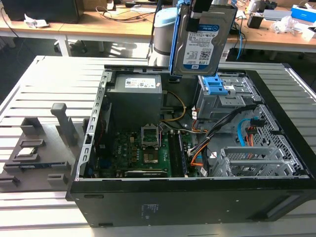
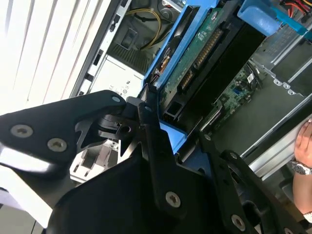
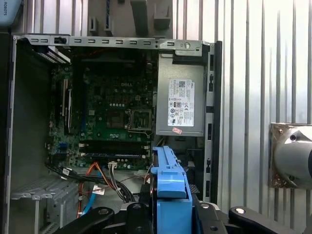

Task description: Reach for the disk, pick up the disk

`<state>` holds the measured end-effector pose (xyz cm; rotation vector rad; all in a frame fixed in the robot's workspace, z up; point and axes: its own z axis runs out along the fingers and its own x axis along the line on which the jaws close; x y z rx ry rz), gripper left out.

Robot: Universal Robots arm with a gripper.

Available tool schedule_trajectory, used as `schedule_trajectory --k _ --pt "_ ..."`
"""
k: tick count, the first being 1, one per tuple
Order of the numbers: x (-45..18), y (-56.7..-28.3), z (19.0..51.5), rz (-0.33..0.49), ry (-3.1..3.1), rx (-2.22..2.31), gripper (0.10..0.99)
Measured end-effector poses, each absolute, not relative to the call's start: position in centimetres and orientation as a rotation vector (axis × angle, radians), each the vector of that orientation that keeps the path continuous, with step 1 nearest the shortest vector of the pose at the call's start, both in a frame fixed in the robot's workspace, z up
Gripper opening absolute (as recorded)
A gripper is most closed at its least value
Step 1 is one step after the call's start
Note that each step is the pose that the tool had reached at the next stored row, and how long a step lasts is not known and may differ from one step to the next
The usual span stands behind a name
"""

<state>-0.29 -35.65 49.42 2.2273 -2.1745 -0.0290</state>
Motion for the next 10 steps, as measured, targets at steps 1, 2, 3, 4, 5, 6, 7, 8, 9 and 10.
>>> schedule_trajectory --k 1,2,3,4,5,6,7,8,9,10 --pt "0.1 -35.6 49.4 -0.029 -2.175 2.227 0.365" --pt "0.6 -35.6 49.4 -0.029 -2.174 2.227 0.365" --pt "1.2 -35.6 49.4 -0.029 -2.175 2.227 0.365" --pt "1.7 -35.6 49.4 -0.029 -2.174 2.227 0.365" --pt "2.2 -35.5 49.4 -0.029 -2.174 2.227 0.365" --pt "2.7 -35.5 49.4 -0.029 -2.174 2.227 0.365" --pt "3.0 -35.5 49.4 -0.029 -2.174 2.227 0.365" --pt "3.1 -35.5 49.4 -0.029 -2.174 2.227 0.365" --pt "3.2 -35.5 49.4 -0.029 -2.174 2.227 0.365" --pt "3.2 -35.5 49.4 -0.029 -2.175 2.227 0.365"
